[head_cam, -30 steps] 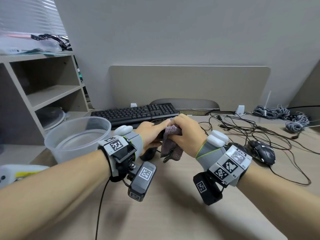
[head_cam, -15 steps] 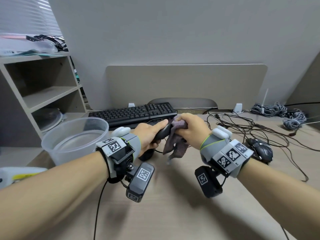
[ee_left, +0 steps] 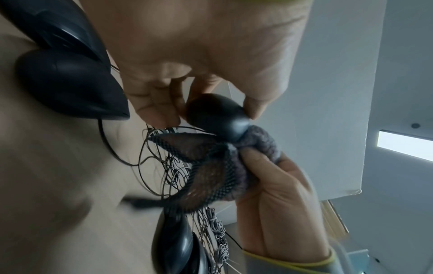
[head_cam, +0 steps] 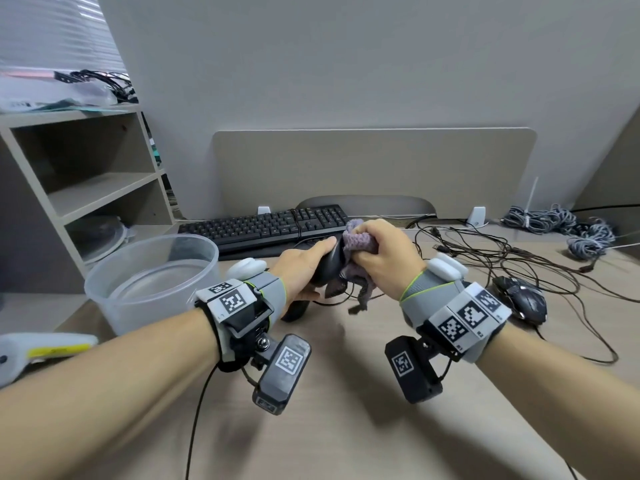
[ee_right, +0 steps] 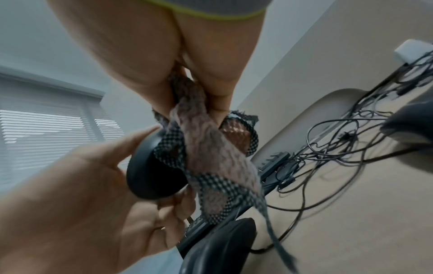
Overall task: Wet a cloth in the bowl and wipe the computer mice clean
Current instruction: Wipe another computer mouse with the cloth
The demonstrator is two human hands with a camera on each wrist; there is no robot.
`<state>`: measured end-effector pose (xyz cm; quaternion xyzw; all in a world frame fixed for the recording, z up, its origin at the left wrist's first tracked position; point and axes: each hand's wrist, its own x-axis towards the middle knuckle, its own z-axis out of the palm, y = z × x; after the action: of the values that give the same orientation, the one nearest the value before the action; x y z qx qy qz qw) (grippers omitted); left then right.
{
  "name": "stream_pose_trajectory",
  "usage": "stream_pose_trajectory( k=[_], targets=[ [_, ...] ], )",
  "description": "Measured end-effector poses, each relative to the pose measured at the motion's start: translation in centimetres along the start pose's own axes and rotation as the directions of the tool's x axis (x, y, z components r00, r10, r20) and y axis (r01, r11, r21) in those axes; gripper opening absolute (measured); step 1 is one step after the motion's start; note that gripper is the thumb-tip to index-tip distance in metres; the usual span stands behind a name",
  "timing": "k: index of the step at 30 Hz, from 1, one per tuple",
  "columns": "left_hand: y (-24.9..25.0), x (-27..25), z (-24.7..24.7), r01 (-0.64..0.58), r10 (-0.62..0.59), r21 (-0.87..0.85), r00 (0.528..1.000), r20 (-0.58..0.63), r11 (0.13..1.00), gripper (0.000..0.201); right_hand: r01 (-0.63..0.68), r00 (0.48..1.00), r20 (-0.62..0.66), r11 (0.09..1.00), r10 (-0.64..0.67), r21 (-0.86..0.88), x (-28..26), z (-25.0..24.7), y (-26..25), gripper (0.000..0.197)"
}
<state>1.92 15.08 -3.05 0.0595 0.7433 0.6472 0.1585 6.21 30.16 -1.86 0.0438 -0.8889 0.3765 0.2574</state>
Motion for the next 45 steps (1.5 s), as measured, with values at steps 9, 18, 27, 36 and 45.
stream_pose_trajectory(
  k=[9, 18, 27, 36, 45],
  targets=[
    [0.8, 0.2, 0.5, 0.064, -0.061, -0.115, 0.998, 0.023, 0.991, 0.028, -0.059, 0.981, 0.195, 0.979, 0.020, 0.195, -0.6, -0.6, -0.7, 0.053],
    [1.0, 0.5, 1.6, 0.093, -0.095, -0.226, 0.995, 0.000, 0.970, 0.054, 0.115, 0.993, 0.001, 0.992, -0.115, -0.057, -1.2, 0.3, -1.2, 0.026],
    [1.5, -0.1, 1.4, 0.077, -0.090, -0.176, 0.994, -0.068, 0.981, 0.040, 0.113, 0.992, 0.053, 0.994, -0.113, 0.002, -0.1, 0.3, -0.8, 0.011],
    [1.2, 0.8, 0.8, 0.071, -0.085, -0.118, 0.989, -0.118, 0.990, 0.064, 0.227, 0.968, 0.115, 0.974, -0.223, -0.022, -1.2, 0.4, -2.6, 0.012],
    [1.1, -0.2, 1.0, 0.058, -0.065, -0.158, 0.997, -0.043, 0.986, 0.038, 0.163, 0.983, 0.106, 0.982, -0.152, -0.100, -0.8, 0.2, -2.1, 0.010]
  ],
)
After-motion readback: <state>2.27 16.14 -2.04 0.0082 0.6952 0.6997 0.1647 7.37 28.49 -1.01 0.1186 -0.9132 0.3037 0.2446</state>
